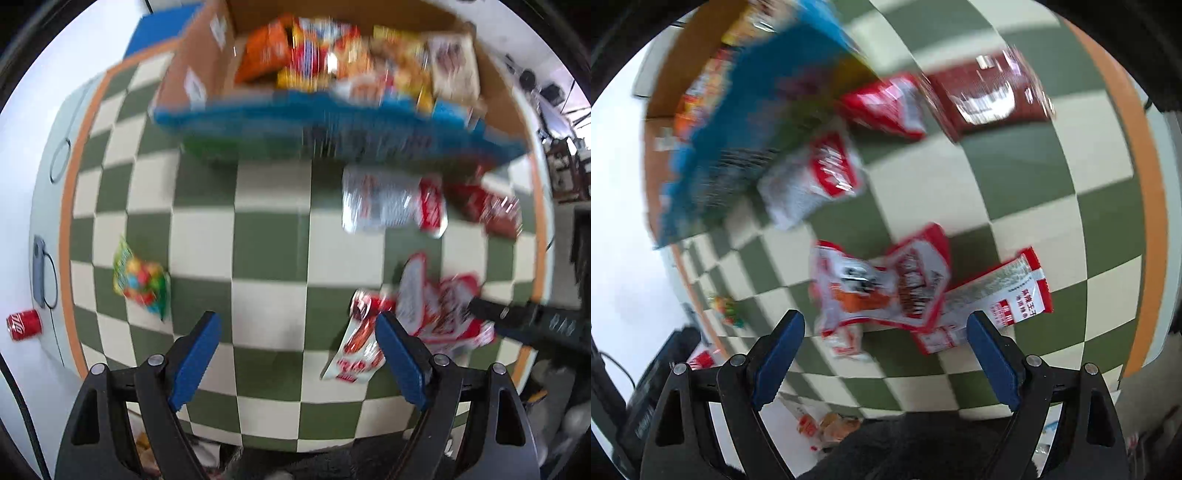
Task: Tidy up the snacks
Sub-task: 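Grasp the red chili strip packet with the left tool while the right tool grasps the red-white packet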
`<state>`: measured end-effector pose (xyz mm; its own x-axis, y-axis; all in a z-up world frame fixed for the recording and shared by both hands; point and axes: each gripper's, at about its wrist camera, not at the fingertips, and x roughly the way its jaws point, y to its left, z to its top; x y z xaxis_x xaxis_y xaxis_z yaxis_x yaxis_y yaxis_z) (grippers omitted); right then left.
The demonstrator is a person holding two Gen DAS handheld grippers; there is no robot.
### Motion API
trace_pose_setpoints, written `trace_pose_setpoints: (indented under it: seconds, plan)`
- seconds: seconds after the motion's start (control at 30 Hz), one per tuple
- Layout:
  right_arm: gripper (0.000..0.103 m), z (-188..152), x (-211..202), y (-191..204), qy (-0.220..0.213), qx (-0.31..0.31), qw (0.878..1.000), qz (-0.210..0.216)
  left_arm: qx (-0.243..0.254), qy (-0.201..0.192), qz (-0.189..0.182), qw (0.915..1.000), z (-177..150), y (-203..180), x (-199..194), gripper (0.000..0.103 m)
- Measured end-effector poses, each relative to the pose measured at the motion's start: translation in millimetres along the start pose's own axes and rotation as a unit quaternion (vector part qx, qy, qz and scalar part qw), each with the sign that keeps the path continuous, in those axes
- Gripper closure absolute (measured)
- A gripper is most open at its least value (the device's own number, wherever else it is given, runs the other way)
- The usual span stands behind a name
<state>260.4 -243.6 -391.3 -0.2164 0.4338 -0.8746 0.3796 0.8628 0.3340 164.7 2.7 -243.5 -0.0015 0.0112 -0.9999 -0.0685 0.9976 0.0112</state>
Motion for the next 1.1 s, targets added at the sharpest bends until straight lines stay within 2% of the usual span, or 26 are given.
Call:
trace_pose_setpoints:
  seconds: [0.1,0.17,0.23,0.27,0.3,0.4,0.47,0.63,0.77,0.87,1.0,1.1]
  plan:
    - [0.012,2.3,17.4,-8.8,0.004,0.008,1.0,0.002,0.001,0.029,0.0,0.9996,-14.9,-3.6,27.9,0.018]
    - [0.017,6.1,26.9,-11.0,0.006,0.012,1.0,-0.004,0.007,0.043,0.002,0.9991,-21.5,-7.3,42.5,0.018]
    - [0.032,9.5,33.9,-9.8,0.007,0.009,1.0,-0.009,0.013,0.052,0.009,0.9985,-26.6,-10.6,53.5,0.018]
    - [0.033,10.3,38.0,-8.6,0.008,0.004,1.0,-0.016,0.016,0.056,0.011,0.9982,-29.0,-12.3,58.7,0.018]
    - [0.039,10.4,42.1,-7.9,0.007,0.0,1.0,-0.022,0.019,0.06,0.011,0.998,-30.7,-13.6,62.6,0.018]
    - [0.075,9.6,56.1,-2.9,0.013,-0.011,0.999,-0.036,0.026,0.066,0.018,0.9973,-34.5,-17.4,70.6,0.018]
    - [0.082,7.1,58.9,-4.2,0.0,-0.007,0.999,-0.032,0.03,0.067,0.019,0.9971,-35.5,-19.8,73.0,0.018]
    - [0.085,0.5,51.0,-2.1,-0.029,-0.011,0.999,-0.031,0.035,0.074,0.01,0.9966,-37.2,-25.5,79.0,0.018]
    - [0.09,-0.3,35.4,-5.5,-0.047,0.0,0.999,-0.006,0.044,0.084,-0.004,0.9955,-38.6,-33.2,86.9,0.018]
    - [0.093,1.1,20.3,-4.6,-0.069,-0.009,0.997,-0.015,0.063,0.093,-0.018,0.9936,-39.7,-46.9,94.6,0.018]
    - [0.093,2.0,7.8,-1.4,-0.081,-0.02,0.996,-0.017,0.093,0.106,-0.012,0.9899,-40.6,-66.7,106.8,0.018]
    - [0.093,0.6,0.8,4.1,-0.092,-0.032,0.995,-0.023,0.091,0.106,-0.009,0.9901,-41.8,-72.7,109.6,0.038]
